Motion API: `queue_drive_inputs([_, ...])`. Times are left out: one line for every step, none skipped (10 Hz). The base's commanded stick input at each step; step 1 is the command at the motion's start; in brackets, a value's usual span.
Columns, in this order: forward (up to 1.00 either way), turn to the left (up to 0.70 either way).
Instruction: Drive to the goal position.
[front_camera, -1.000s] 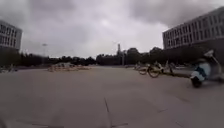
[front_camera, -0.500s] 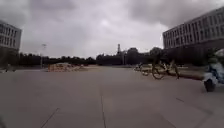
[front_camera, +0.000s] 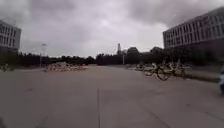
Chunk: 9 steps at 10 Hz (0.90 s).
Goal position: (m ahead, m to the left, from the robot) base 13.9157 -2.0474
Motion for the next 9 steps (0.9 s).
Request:
queue_drive_inputs([0.85, -0.03])
queue_drive_inputs([0.85, -0.03])
queue_drive_inputs([0.85, -0.03])
queue_drive_inputs([0.85, -0.03])
queue_drive_inputs([0.85, -0.03])
queue_drive_inputs([0.85, -0.03])
queue_drive_inputs([0.85, -0.03])
queue_drive_inputs([0.85, -0.03])
queue_drive_inputs([0.85, -0.03])
